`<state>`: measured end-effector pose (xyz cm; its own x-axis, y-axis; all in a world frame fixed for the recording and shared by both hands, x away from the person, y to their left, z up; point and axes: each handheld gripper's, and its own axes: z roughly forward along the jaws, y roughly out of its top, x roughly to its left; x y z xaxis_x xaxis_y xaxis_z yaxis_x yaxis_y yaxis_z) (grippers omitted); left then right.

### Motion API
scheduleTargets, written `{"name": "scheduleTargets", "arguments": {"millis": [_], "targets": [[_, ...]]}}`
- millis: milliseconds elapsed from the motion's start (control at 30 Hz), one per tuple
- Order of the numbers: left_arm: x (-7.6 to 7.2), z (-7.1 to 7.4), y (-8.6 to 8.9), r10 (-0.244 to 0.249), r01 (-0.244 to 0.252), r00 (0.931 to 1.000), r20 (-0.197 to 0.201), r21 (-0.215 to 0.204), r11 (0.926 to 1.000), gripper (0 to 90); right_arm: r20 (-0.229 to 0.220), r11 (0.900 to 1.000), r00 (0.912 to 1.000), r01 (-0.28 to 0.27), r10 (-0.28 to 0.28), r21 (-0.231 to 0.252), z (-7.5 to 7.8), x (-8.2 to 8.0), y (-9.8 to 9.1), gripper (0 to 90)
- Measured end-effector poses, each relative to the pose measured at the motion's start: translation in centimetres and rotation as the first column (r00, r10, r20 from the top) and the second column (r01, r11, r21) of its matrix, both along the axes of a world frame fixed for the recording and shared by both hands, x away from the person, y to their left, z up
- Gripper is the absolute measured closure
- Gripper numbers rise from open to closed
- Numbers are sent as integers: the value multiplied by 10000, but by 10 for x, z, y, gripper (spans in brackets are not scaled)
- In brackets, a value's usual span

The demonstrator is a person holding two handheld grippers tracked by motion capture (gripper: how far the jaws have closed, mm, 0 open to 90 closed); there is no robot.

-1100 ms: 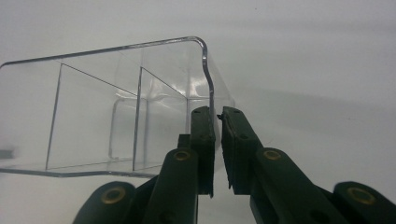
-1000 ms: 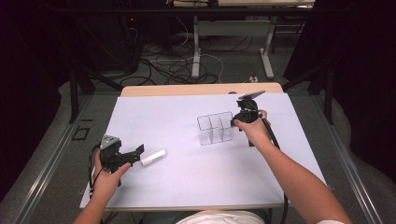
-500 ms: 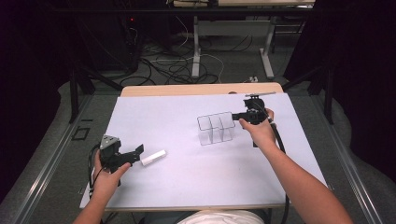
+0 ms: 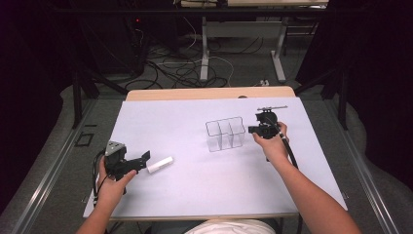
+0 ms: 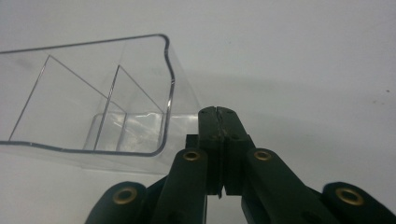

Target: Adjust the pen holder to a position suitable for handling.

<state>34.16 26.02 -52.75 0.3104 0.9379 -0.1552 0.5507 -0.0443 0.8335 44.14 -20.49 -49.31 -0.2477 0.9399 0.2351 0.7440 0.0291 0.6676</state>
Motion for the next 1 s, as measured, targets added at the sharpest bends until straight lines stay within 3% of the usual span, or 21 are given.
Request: {"name": "scheduleTargets", "arguments": {"millis": [300, 667, 1000], "targets": [[0, 0, 0, -17, 17, 10000, -14, 44, 10000, 25, 43, 9985, 9991, -417, 419, -356, -5, -8, 18, 900], [0, 0, 0, -27, 27, 10000, -8, 33, 10000, 25, -67, 9962, 9964, -845, 844, -233, -6, -15, 39, 900], [0, 0, -1, -88, 88, 10000, -12, 46, 10000, 25, -143, 9949, 9949, -1001, 999, -107, -7, -16, 45, 900]]}}
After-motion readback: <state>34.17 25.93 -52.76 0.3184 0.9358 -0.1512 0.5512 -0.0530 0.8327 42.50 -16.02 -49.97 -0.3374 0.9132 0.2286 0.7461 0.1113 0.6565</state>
